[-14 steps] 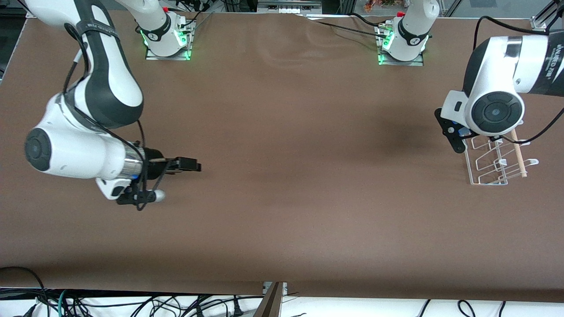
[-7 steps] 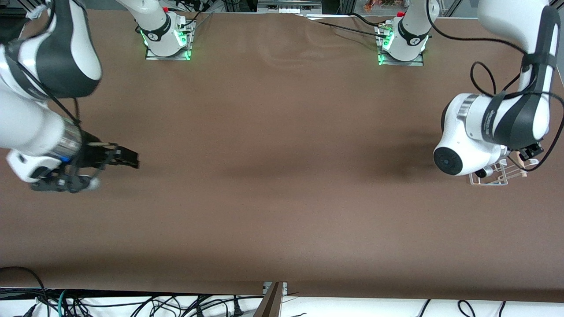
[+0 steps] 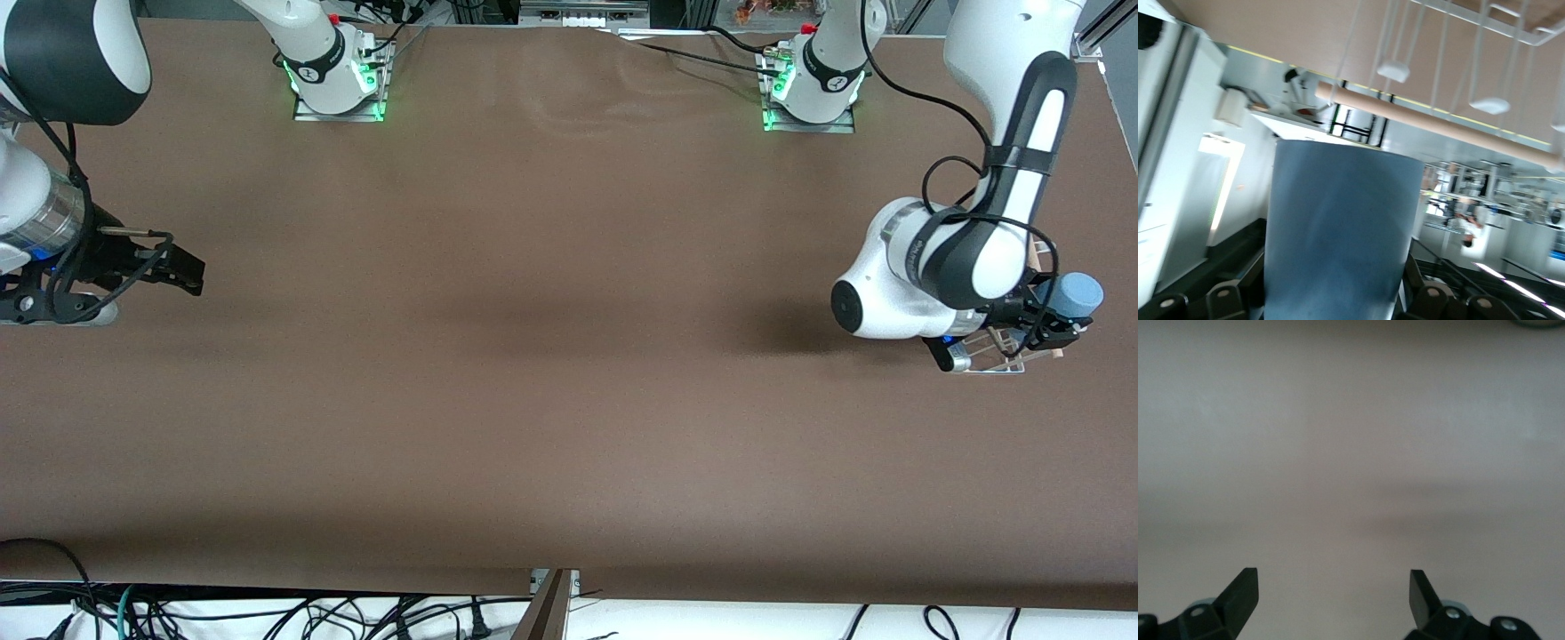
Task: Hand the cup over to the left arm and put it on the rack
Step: 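Lower the cup onto the wire rack with the left gripper, then open the left gripper and release the cup on the rack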
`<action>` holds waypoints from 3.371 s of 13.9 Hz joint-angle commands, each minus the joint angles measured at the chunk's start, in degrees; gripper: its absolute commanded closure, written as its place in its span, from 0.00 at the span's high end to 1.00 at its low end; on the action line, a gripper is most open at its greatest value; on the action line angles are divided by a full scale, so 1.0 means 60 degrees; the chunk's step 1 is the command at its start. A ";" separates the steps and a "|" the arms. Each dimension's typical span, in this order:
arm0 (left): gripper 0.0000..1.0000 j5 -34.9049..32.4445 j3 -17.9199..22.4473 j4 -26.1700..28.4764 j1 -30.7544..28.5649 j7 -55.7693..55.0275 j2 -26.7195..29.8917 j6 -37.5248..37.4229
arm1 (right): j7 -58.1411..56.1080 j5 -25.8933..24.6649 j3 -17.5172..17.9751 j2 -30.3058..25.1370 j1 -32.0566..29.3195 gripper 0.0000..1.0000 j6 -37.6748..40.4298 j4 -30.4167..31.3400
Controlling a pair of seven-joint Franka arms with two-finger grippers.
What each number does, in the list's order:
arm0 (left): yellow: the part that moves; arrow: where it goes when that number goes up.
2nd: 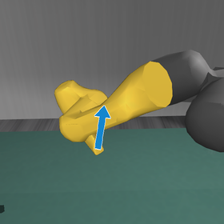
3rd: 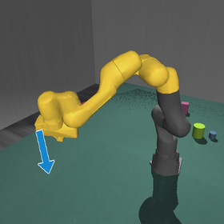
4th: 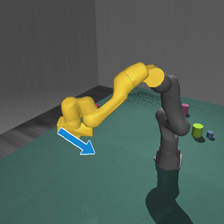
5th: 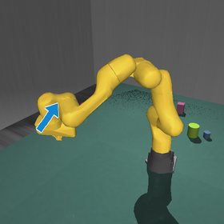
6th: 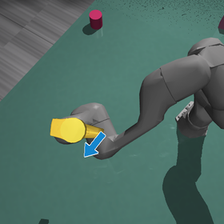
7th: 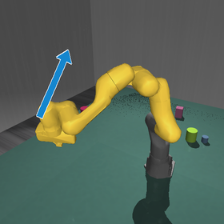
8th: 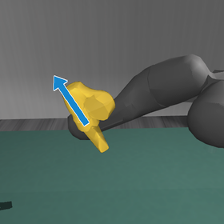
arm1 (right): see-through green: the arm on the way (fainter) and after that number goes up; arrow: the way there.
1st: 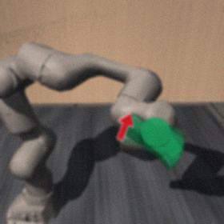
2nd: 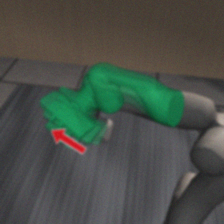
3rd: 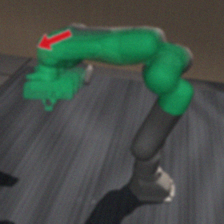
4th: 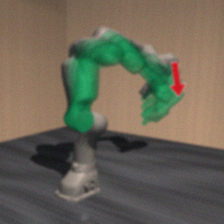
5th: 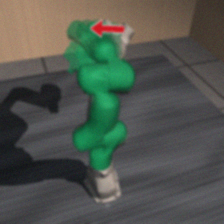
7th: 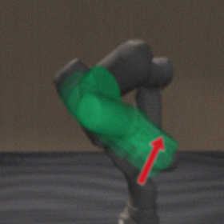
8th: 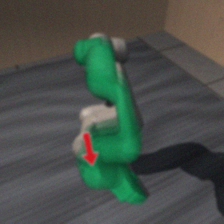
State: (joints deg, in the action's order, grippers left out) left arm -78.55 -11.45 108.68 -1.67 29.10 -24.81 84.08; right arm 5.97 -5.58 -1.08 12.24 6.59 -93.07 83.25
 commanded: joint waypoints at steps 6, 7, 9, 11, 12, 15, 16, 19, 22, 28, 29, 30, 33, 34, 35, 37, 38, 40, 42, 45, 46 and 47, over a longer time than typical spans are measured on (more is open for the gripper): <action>0.01 -0.0503 -0.0099 0.1368 -0.0350 -0.1232 0.0428 0.0663 | -0.0435 0.0006 0.0195 -0.1073 -0.0526 1.00 0.0807 0.0686; 0.01 -0.0503 -0.0099 0.1426 -0.0380 -0.1233 0.0428 0.0867 | -0.1221 0.0021 0.0195 -0.1087 -0.0571 1.00 0.0733 0.0700; 0.01 -0.0517 -0.0069 0.1427 -0.0410 -0.1262 0.0239 0.1161 | -0.1449 0.0051 0.0195 -0.1043 -0.0717 1.00 0.0718 0.0672; 0.01 -0.0809 -0.0084 0.1442 -0.0613 -0.1437 0.0209 0.1235 | -0.1463 0.0036 0.0180 -0.0956 -0.0602 1.00 0.0819 0.0468; 0.01 -0.0839 -0.0084 0.1442 -0.0644 -0.1452 0.0165 0.1322 | -0.1376 0.0036 0.0180 -0.0854 -0.0557 1.00 0.0849 0.0350; 0.02 -0.0854 -0.0069 0.1442 -0.0644 -0.1496 0.0150 0.1382 | -0.1200 0.0109 0.0166 -0.0750 -0.0571 1.00 0.0849 0.0290; 0.02 -0.0854 -0.0069 0.1442 -0.0658 -0.1511 0.0121 0.1396 | -0.1200 0.0370 0.0151 -0.0750 -0.0601 1.00 0.0835 0.0290; 0.02 -0.0854 -0.0069 0.1456 -0.0761 -0.1584 -0.0040 0.1411 | -0.1200 0.0519 0.0136 -0.0750 -0.0601 1.00 0.0806 0.0261; 0.02 -0.0854 -0.0069 0.1529 -0.0922 -0.1599 -0.0085 0.1761 | -0.1200 0.0519 0.0136 -0.0736 -0.0601 1.00 0.0820 0.0276; 0.08 -0.1117 -0.0069 0.1617 -0.1039 -0.2022 -0.0407 0.2216 | -0.1229 0.0534 0.0107 -0.0736 -0.0659 1.00 0.0820 0.0261; 0.18 -0.1118 -0.0069 0.1617 -0.1039 -0.2111 -0.0421 0.2260 | -0.1229 0.0520 0.0107 -0.0736 -0.0659 1.00 0.0820 0.0276; 0.38 -0.1132 -0.0055 0.1617 -0.1039 -0.2126 -0.0479 0.2261 | -0.1229 0.0519 0.0107 -0.0736 -0.0645 1.00 0.0820 0.0276; 1.00 -0.1396 -0.0069 0.1617 -0.1054 -0.2126 -0.0524 0.2275 | -0.1229 0.0519 0.0107 -0.0736 -0.0645 1.00 0.0762 0.0276; 1.00 -0.1396 -0.0069 0.1588 -0.1069 -0.2126 -0.0510 0.2304 | -0.1229 0.0519 0.0121 -0.0736 -0.0645 1.00 0.0761 0.0261; 1.00 -0.1396 -0.0069 0.1559 -0.1069 -0.2126 -0.0495 0.2305 | -0.1244 0.0519 0.0122 -0.0736 -0.0645 1.00 0.0747 0.0276; 1.00 -0.1396 -0.0069 0.1515 -0.1098 -0.2126 -0.0451 0.2319 | -0.1317 0.0505 0.0122 -0.0736 -0.0645 1.00 0.0732 0.0276; 1.00 -0.1382 -0.0084 0.1500 -0.1141 -0.2141 -0.0407 0.2305 | -0.1317 0.0505 0.0122 -0.0736 -0.0645 1.00 0.0732 0.0276; 1.00 -0.1265 -0.0084 0.1209 -0.1171 -0.2126 -0.0407 0.2305 | -0.1317 0.0505 0.0122 -0.0721 -0.0645 1.00 0.0732 0.0261; 1.00 -0.1148 -0.0084 0.1018 -0.1186 -0.2097 -0.0276 0.2305 | -0.1332 0.0505 0.0122 -0.0721 -0.0645 1.00 0.0732 0.0276; 1.00 0.0268 -0.0128 0.0360 -0.1171 -0.1631 -0.0012 0.2290 | -0.1317 0.0505 0.0122 -0.0721 -0.0645 1.00 0.0732 0.0276; 1.00 0.0999 -0.0128 0.0082 -0.1171 -0.1425 0.0134 0.2275 | -0.1332 0.0505 0.0122 -0.0721 -0.0645 1.00 0.0732 0.0276; 1.00 0.2050 -0.0128 -0.0341 -0.1157 -0.1307 0.0237 0.2232 | -0.1332 0.0505 0.0122 -0.0721 -0.0645 1.00 0.0732 0.0276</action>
State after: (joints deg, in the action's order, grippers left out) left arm -74.34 -11.59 110.23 -7.91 17.91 -25.49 97.19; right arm -1.69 -3.40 -0.70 7.78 3.24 -88.61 85.53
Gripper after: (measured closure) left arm 0.000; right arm 0.000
